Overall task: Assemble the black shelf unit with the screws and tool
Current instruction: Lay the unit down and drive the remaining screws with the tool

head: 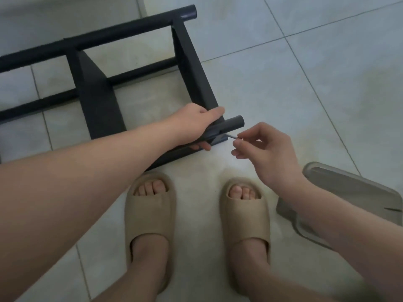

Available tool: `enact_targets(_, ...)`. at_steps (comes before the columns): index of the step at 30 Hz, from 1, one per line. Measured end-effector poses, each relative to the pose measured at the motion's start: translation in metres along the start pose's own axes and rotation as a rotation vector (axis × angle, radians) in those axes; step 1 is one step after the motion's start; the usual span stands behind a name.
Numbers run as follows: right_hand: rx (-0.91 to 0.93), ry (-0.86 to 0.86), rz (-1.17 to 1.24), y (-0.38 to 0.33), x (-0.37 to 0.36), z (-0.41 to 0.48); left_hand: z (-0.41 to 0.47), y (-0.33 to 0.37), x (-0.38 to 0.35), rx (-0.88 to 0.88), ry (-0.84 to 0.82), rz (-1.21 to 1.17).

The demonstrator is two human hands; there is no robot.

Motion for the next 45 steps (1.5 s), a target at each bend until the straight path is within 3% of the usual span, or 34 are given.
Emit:
enact_targets(19, 0.047, 0.049, 0.013, 0.0, -0.014, -0.003, 0.002, -0.001, 0.001, -0.046, 0.045, 0.066)
enact_targets(27, 0.121, 0.024, -0.311, -0.009, -0.025, 0.011, 0.002, -0.001, 0.0, -0.056, 0.045, 0.067)
enact_targets(38, 0.095, 0.027, -0.304, -0.005, -0.026, 0.016, 0.004, -0.002, 0.0, -0.062, 0.042, 0.043)
enact_targets(45, 0.249, 0.039, -0.51, -0.016, -0.029, 0.014, 0.002, -0.002, 0.0, -0.055, 0.04, 0.05)
Point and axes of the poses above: each hand's wrist, its own z-axis towards the middle knuckle, its own x-axis out of the back of the hand, y = z × x, the point moved 7 cm from there along z, towards the middle knuckle, and after that the axes turned 12 degrees about -y, right-handed, at the moved point
